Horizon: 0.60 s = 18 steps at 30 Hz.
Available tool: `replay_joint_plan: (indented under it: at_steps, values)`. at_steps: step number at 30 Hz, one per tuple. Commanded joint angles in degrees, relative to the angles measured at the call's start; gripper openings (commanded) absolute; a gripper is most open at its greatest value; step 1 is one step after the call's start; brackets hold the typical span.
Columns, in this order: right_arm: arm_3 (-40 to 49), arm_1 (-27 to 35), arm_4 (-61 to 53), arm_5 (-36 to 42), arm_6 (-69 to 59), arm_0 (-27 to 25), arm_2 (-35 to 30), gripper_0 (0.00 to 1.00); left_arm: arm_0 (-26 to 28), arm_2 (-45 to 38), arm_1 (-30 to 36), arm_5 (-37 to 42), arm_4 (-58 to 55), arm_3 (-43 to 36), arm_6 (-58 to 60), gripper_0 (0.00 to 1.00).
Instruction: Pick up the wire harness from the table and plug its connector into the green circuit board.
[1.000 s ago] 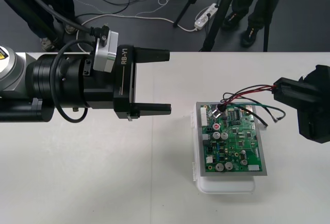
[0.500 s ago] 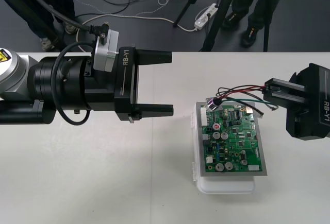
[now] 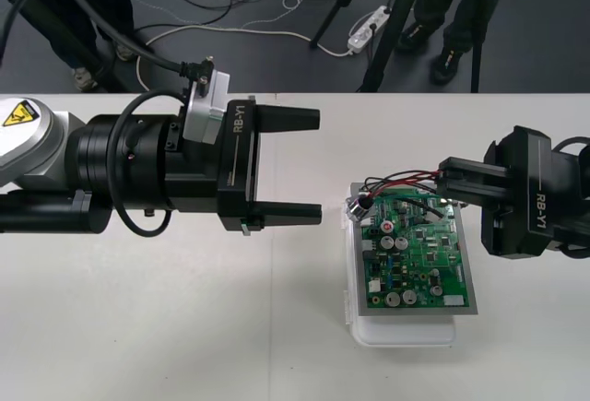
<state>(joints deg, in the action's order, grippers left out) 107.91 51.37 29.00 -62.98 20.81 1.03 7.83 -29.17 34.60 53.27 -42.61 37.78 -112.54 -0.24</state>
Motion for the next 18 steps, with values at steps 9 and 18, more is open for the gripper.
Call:
replay_joint_plan:
  at_steps: [9, 18]
  values:
    - [9.6, 0.7, 3.8, 9.6, -9.4, 1.0, 0.8, 0.00, -2.5, 2.9, -3.4, 5.0, -1.1, -1.7, -2.1, 1.00]
    - [12.4, 0.3, 4.0, 13.4, -9.8, 0.7, 2.5, 0.00, -2.5, 4.7, -4.9, 7.1, -1.2, -1.7, -1.9, 1.00]
